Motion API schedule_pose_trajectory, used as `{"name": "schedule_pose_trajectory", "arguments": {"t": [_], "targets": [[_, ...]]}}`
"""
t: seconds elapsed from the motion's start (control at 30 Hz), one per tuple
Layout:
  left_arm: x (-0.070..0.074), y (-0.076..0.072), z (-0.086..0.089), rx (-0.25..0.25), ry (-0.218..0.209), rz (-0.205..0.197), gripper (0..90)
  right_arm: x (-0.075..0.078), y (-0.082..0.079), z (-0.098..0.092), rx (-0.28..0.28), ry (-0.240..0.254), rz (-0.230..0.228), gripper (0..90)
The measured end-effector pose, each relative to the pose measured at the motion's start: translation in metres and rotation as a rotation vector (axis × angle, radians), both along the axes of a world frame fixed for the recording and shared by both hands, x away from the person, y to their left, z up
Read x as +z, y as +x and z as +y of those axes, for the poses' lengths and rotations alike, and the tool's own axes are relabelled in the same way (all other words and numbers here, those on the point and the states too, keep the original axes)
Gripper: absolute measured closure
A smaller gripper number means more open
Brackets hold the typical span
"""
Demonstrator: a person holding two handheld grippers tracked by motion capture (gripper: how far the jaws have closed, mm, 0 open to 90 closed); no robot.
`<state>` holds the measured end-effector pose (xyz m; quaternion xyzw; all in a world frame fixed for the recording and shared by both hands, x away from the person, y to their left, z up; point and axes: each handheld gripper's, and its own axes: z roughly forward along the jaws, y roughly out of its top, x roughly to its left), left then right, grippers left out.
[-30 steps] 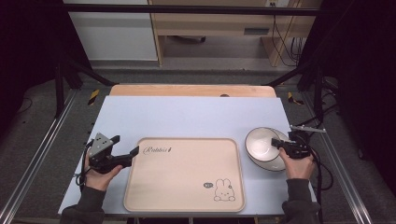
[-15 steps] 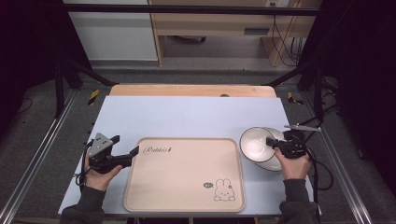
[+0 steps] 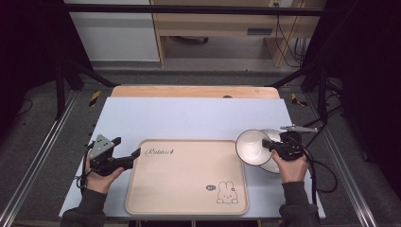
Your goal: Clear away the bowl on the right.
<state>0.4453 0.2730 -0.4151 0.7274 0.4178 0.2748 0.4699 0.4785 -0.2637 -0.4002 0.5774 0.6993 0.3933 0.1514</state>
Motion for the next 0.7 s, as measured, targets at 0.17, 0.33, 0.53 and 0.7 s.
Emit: {"name": "schedule_pose_trajectory", "arguments": {"t": [0.17,0.33,0.53,0.7], "targets": [[0.000,0.000,0.001,0.003,-0.001,0.000,13.9,0.004,-0.001,0.009,0.029,0.001,-0.011,82.8],[0.000,0.000,0.001,0.004,0.000,0.000,13.9,0.006,-0.001,0.013,0.043,0.001,-0.013,82.7],[0.000,0.000,0.001,0.006,0.000,0.001,13.9,0.010,0.001,0.025,0.071,-0.001,-0.018,82.8],[0.000,0.000,0.001,0.006,0.000,0.001,13.9,0.011,0.004,0.034,0.094,-0.005,-0.023,82.7]]}}
